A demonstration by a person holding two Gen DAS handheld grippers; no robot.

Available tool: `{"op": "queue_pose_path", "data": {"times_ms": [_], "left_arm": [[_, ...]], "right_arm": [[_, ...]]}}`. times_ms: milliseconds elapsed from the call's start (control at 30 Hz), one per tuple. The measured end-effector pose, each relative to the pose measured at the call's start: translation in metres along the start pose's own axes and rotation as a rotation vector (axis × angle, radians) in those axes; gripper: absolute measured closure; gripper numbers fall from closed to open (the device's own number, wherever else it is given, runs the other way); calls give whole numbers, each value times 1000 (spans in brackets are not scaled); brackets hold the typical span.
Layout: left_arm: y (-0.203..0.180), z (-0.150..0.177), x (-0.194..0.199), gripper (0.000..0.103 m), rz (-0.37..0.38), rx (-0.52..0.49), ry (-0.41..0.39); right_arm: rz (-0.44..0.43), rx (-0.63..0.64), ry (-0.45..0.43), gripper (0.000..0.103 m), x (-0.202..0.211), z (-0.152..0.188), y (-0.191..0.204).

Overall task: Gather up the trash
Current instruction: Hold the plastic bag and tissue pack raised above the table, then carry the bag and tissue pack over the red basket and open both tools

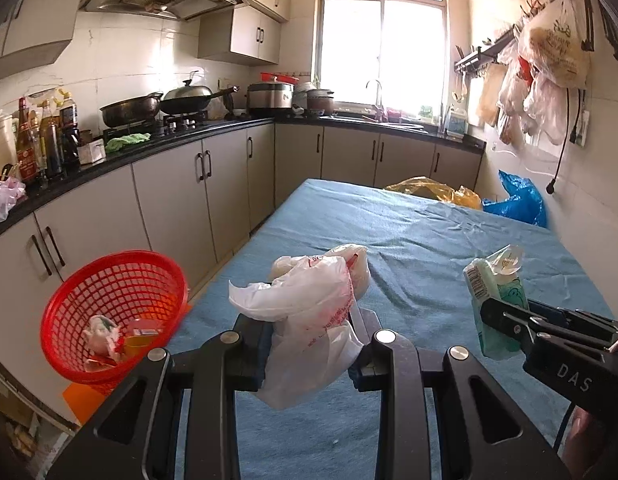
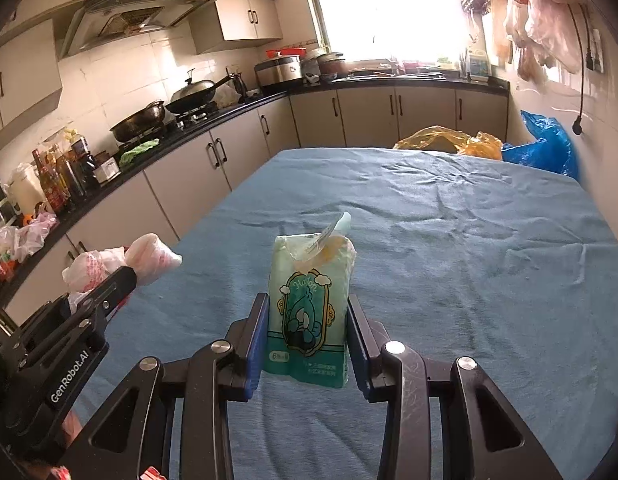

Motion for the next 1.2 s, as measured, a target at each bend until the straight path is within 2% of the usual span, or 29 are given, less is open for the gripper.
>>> {"op": "queue_pose_path", "data": {"times_ms": [333, 733, 967, 1200], "left_arm": [[52, -8, 24, 74, -50, 85, -29], [154, -10, 46, 74, -161, 242, -37], [211, -7, 45, 74, -218, 314, -16], [240, -1, 42, 74, -227, 336, 9]], "right_arm": [[-72, 52, 37, 63, -3, -5, 51], [-188, 162, 87, 63, -23, -19, 141], [-270, 201, 106, 62, -35, -32, 192], [-313, 216, 138, 60, -58, -40, 228]]}}
Point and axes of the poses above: each gripper's, at about its wrist camera, not at the fingertips, and x roughly against the way its jaws point, y to its left, z to its underside, the point moved 3 cm from there along -x, roughly the way its jaws point, and after that the axes turned 1 degree about y, right-handed, at the moved point
